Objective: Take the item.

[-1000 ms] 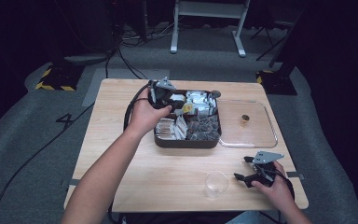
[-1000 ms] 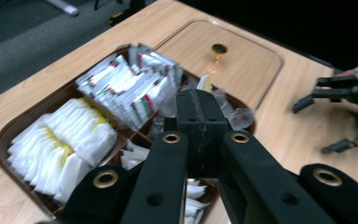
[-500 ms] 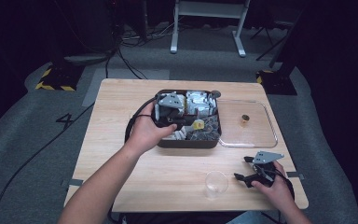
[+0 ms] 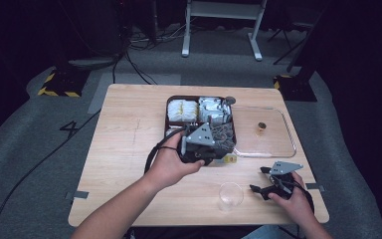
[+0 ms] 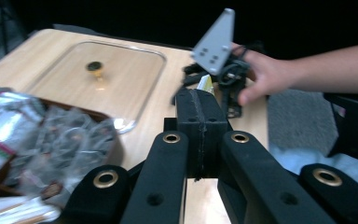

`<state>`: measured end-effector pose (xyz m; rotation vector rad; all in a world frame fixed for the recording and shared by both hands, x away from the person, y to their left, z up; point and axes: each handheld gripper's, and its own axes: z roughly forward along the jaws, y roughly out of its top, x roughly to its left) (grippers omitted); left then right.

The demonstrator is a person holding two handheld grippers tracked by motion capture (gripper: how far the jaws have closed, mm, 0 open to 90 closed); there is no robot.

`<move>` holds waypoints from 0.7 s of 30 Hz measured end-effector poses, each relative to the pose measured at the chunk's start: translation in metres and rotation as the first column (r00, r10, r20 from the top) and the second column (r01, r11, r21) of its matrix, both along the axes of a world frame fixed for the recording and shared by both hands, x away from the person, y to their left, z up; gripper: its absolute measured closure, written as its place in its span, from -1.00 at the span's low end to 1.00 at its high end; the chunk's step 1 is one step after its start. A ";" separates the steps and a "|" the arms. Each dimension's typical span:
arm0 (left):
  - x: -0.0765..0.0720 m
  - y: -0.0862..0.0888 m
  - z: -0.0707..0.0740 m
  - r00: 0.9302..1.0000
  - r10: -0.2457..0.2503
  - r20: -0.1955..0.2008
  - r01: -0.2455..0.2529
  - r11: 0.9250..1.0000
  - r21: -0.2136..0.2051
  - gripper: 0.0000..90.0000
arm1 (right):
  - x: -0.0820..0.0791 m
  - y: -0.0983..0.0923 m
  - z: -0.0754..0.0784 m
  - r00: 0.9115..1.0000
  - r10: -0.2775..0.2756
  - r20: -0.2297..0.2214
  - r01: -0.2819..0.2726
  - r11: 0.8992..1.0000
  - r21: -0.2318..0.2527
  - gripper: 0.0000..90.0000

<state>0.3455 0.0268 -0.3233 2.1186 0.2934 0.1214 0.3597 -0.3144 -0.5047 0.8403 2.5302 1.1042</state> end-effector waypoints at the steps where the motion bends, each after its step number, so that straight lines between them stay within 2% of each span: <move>1: -0.002 -0.003 -0.002 1.000 -0.011 -0.002 0.011 1.000 0.001 1.00 | 0.000 0.000 0.000 1.000 0.000 0.000 0.000 1.000 0.000 -0.70; 10: -0.013 -0.021 -0.026 0.997 -0.066 -0.044 0.067 0.998 0.001 1.00 | 0.000 0.000 0.000 1.000 0.000 0.000 0.000 1.000 0.000 -0.70; 16: -0.017 -0.024 -0.035 0.996 -0.074 -0.054 0.074 0.997 -0.007 1.00 | 0.000 0.000 0.000 1.000 0.000 0.001 0.000 1.000 0.000 -0.70; 21: -0.023 -0.028 -0.048 0.994 -0.086 -0.071 0.086 0.996 -0.012 1.00 | 0.000 0.000 0.000 1.000 -0.002 0.000 0.002 1.000 0.002 -0.70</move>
